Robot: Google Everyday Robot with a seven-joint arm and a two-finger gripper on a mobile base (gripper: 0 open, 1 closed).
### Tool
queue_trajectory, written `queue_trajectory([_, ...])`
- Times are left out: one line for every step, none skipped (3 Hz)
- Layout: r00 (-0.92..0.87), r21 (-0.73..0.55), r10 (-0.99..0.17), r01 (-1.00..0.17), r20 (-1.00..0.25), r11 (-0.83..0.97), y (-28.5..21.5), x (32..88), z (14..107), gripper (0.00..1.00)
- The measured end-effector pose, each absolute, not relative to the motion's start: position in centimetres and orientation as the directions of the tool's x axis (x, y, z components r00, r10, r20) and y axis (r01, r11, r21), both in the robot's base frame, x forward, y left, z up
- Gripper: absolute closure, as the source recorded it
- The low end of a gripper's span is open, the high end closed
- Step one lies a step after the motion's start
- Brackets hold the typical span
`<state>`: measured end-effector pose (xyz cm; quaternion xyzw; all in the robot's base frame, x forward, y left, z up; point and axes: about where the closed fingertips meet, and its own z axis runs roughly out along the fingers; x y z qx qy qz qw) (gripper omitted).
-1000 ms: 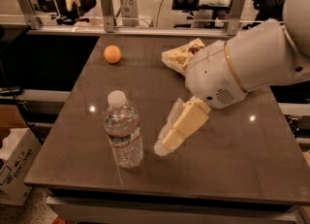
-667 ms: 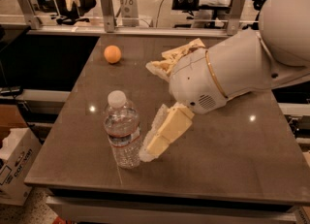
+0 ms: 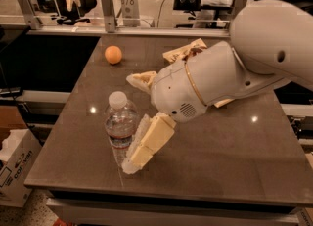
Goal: Move water bottle near orange
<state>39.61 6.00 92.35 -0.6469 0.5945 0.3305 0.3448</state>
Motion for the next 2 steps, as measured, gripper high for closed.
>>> queue_trajectory([0.068, -0.023, -0.509, -0.995, -0.858, -0.095, 7.14, 39.11, 92.31, 0.16])
queue_trajectory([0.062, -0.006, -0.485, -0.993, -0.872, -0.116, 7.73, 38.85, 92.63, 0.40])
